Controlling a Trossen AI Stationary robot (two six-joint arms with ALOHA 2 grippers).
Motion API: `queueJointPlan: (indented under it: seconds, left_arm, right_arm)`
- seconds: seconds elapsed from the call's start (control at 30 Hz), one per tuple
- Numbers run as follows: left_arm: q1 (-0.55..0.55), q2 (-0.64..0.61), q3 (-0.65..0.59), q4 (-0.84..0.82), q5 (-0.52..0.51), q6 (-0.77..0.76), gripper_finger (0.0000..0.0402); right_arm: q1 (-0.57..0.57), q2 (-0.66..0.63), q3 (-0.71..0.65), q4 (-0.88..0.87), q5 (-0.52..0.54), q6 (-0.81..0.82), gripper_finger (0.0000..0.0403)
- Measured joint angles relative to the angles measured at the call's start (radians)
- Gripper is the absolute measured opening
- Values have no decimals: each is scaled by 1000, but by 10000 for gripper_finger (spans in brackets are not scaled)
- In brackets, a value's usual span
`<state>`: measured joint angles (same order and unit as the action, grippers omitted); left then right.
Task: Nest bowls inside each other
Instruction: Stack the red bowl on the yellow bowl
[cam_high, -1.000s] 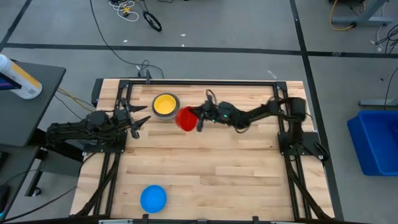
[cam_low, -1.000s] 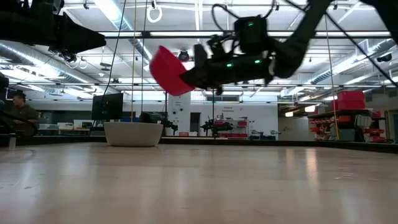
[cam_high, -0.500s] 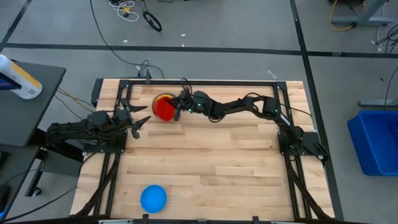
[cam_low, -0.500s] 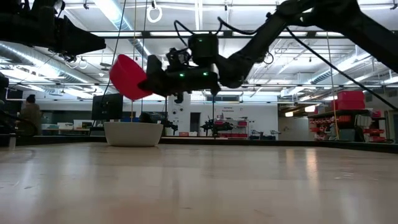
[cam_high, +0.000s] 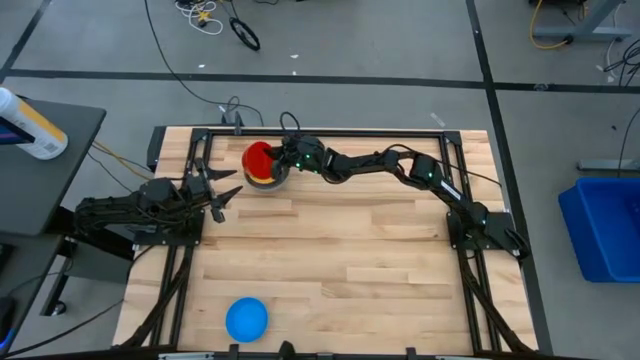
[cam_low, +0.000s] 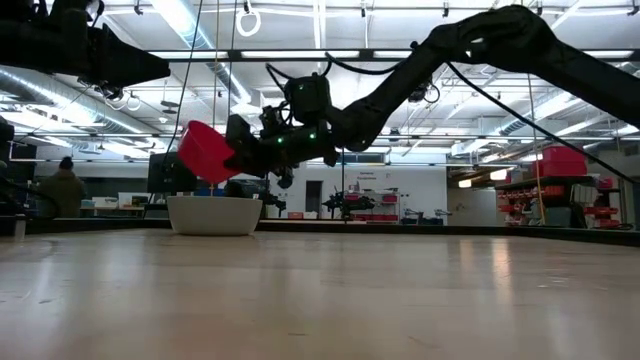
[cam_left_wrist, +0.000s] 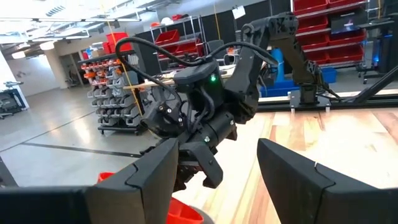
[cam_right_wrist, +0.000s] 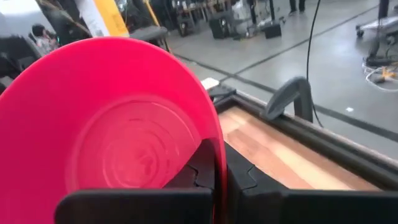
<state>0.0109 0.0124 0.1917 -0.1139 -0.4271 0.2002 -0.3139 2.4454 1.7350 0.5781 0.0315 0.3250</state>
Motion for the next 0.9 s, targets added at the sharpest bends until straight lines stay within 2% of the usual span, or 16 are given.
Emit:
queueJointPlan:
  seconds: [0.33,0.9]
  left_arm:
    - [0,0,0,-1,2,2,228]
    - [0,0,0,-2,2,2,228]
  right_arm:
    - [0,-1,4,-108,26,-8,1]
    - [-13,-3,4,-194,46,-18,1]
